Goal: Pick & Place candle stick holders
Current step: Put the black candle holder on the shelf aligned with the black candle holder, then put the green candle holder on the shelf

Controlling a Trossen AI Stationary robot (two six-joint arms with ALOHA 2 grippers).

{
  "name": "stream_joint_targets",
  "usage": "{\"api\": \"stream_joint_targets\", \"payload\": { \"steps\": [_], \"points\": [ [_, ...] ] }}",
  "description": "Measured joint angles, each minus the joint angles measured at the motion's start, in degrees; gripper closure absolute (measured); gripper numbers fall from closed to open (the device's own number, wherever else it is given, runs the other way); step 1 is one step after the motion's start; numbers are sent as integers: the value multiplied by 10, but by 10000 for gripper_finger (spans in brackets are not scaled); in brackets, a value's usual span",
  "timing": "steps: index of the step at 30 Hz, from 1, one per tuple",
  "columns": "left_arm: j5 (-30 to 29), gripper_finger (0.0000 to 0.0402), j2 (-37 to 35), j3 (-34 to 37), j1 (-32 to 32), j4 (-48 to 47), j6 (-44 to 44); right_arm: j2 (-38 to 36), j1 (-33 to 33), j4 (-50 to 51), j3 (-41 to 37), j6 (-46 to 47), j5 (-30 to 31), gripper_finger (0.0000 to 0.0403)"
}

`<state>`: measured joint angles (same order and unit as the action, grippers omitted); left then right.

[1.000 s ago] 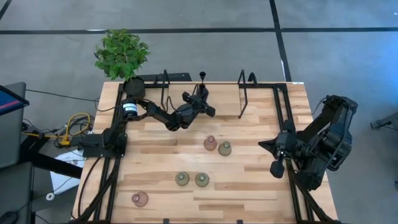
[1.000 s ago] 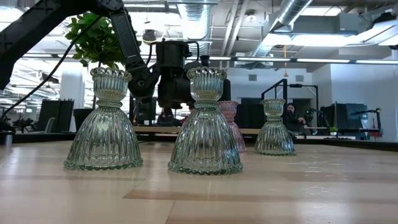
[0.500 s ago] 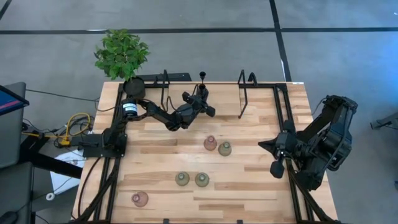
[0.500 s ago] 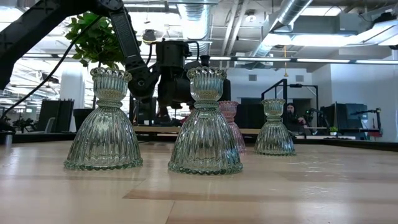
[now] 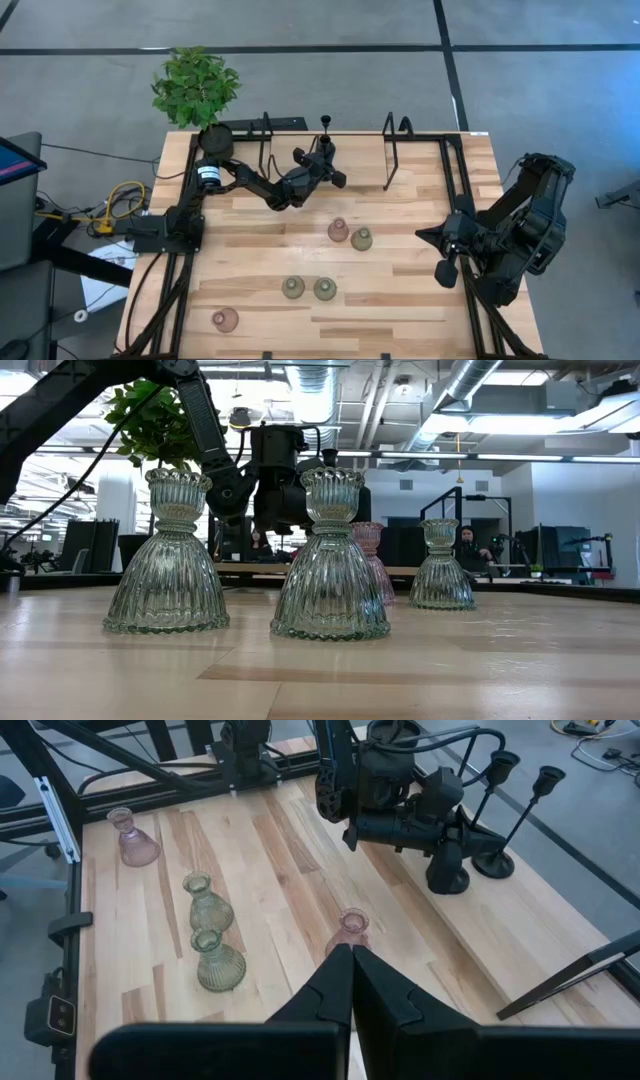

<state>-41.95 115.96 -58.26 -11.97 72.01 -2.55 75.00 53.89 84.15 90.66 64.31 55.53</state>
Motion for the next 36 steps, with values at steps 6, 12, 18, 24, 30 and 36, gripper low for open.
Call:
{"api": "stream_joint_targets", "payload": {
  "steps": [6,12,18,24,30,36],
  "points": [
    [0,332,0,0,1,0,0,0,0,-2,0,-4,0,403],
    [0,259,0,0,16,0,-1,0,0,-2,0,-9,0,403],
    [-1,208,0,0,32,0,-33,0,0,-4,0,-10,0,403],
    [-88,198,-20,5,50,0,-119,0,1,-6,0,-12,-1,403],
    [-137,204,-69,36,62,-5,-152,0,1,-6,0,-12,-2,403],
    [-138,207,-145,96,85,-7,-152,0,1,-6,0,-13,-2,403]
  ]
}}
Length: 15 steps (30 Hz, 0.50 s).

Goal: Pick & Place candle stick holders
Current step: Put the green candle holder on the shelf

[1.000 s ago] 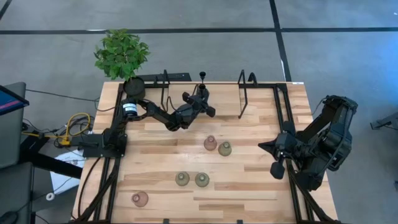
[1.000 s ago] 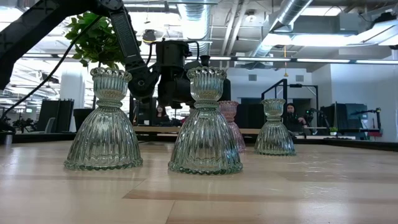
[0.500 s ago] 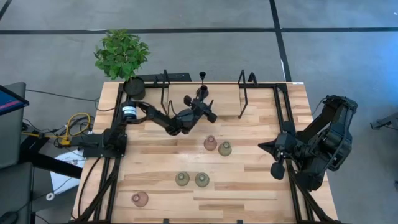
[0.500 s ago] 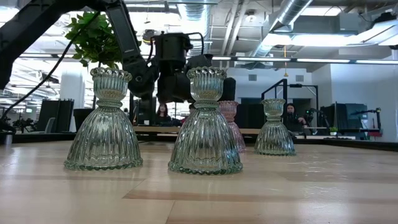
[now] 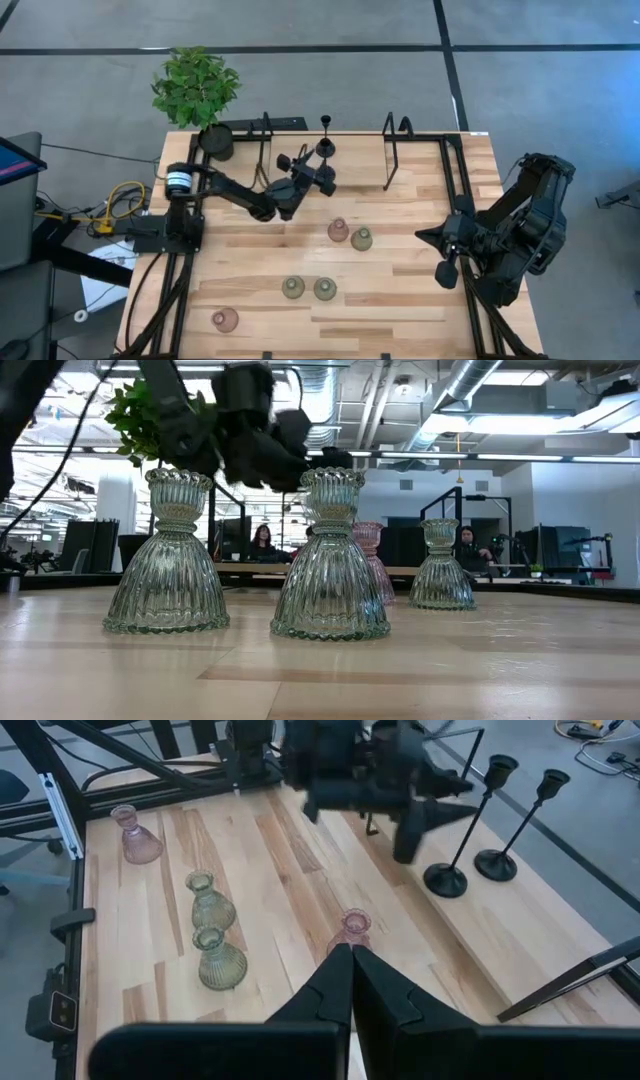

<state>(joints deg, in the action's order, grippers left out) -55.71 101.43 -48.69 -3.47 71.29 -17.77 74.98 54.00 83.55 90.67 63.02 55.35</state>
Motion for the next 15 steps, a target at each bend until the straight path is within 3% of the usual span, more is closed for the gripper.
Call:
{"api": "stream_joint_targets", "payload": {
  "steps": [7,15],
  "points": [
    [9,209,-88,65,59,-2,31,0,0,1,0,-6,2,403],
    [11,209,-174,114,168,-6,52,0,0,1,0,-6,1,403]
  ]
}}
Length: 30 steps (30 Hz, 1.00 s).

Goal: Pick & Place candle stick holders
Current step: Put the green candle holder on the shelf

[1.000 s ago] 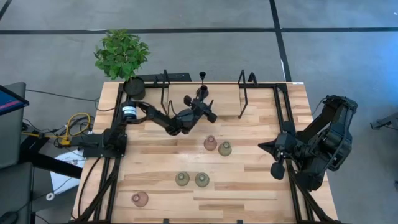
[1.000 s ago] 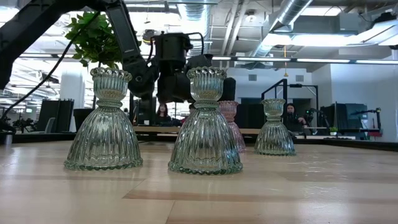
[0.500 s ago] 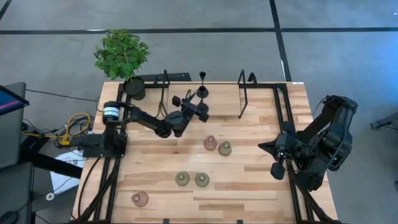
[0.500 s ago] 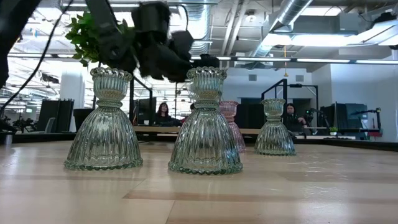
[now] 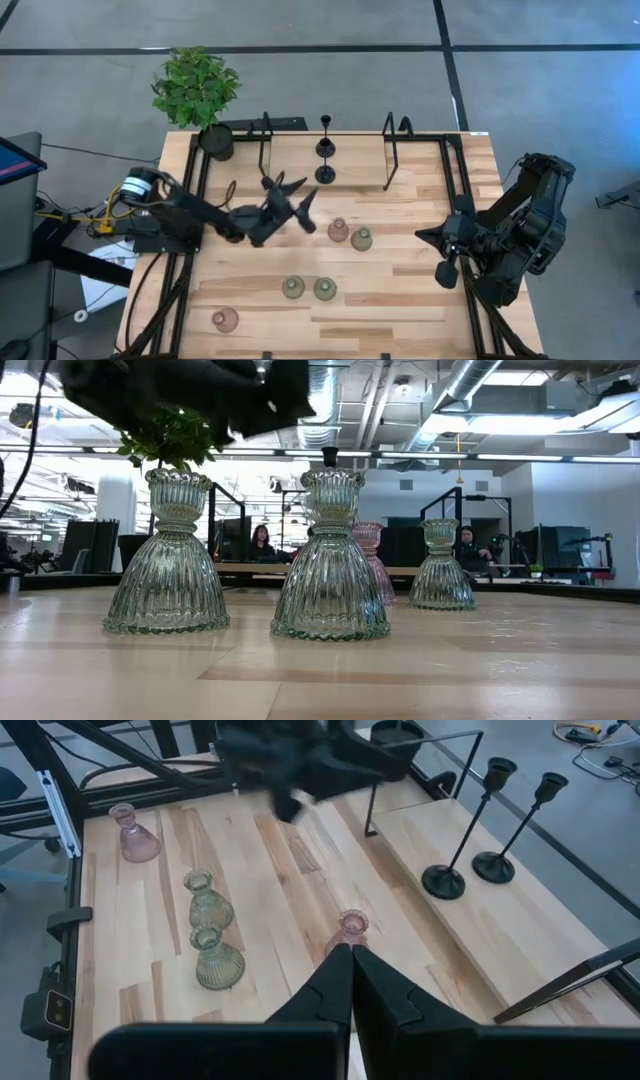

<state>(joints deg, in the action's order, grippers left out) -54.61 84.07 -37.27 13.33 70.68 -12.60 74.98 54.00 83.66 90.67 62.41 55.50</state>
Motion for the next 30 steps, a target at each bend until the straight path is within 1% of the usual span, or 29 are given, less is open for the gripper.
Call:
{"api": "stream_joint_targets", "payload": {
  "steps": [3,6,9,15,17,22,24,26,30],
  "points": [
    [0,212,-32,12,47,0,-18,0,0,0,0,0,0,403],
    [0,226,-63,22,92,1,-52,0,0,0,0,0,0,403],
    [0,251,-93,31,133,-3,-68,0,0,0,0,0,0,403],
    [-17,315,-130,54,203,-8,-66,3,-5,-3,0,0,1,403],
    [-43,334,-137,60,228,-9,-65,8,-5,-4,0,0,6,403],
    [-182,379,-155,62,298,-9,-71,29,12,-6,0,1,41,403],
    [-217,395,-160,62,322,-8,-79,38,20,-6,0,7,55,403],
    [-229,397,-167,62,344,-8,-79,44,28,-8,0,10,62,403],
    [-229,395,-172,62,370,-8,-62,46,40,-15,0,10,70,403]
  ]
}}
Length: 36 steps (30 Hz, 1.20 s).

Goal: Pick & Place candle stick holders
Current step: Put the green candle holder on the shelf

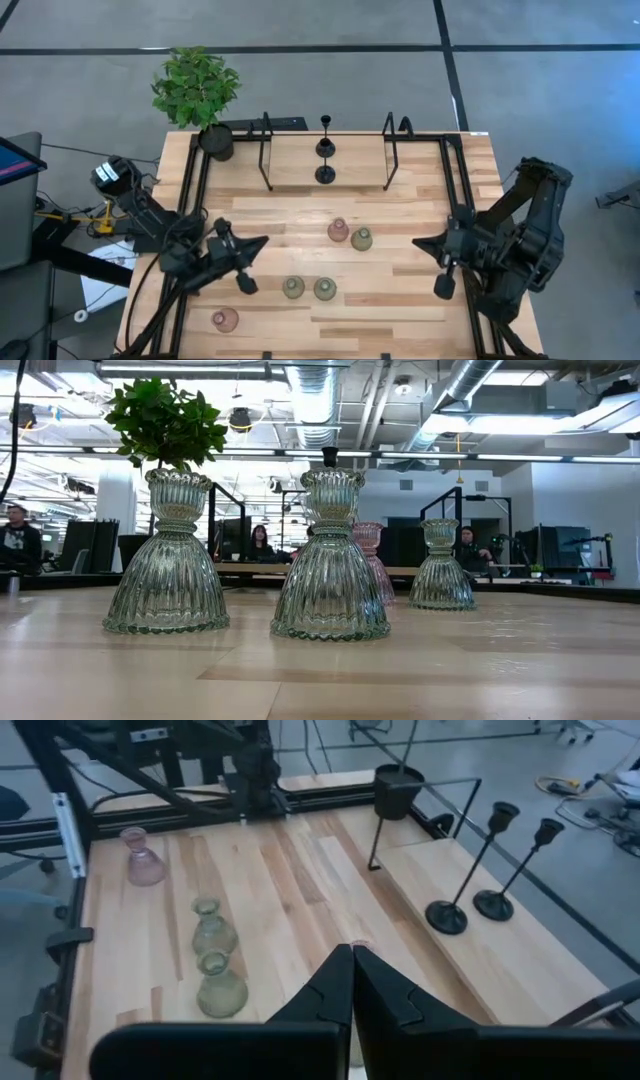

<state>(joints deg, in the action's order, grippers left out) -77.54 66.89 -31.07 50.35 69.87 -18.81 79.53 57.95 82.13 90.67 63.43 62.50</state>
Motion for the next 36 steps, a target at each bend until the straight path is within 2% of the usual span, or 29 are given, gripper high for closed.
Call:
{"api": "stream_joint_targets", "payload": {
  "steps": [4,11,16,22,31,34,36],
  "points": [
    [4,397,4,0,15,0,40,-8,16,1,0,2,2,403],
    [110,396,10,0,13,0,64,-17,69,15,0,3,19,403],
    [116,395,10,0,13,0,73,-19,109,38,0,18,28,403],
    [115,397,10,0,13,0,73,-19,124,32,-6,16,37,403],
    [114,397,11,0,13,0,77,-43,108,-201,-169,32,65,403],
    [114,397,11,0,13,0,77,-48,107,-236,-213,71,109,403],
    [114,395,11,0,13,0,77,-53,106,-241,-229,81,114,403]
  ]
}}
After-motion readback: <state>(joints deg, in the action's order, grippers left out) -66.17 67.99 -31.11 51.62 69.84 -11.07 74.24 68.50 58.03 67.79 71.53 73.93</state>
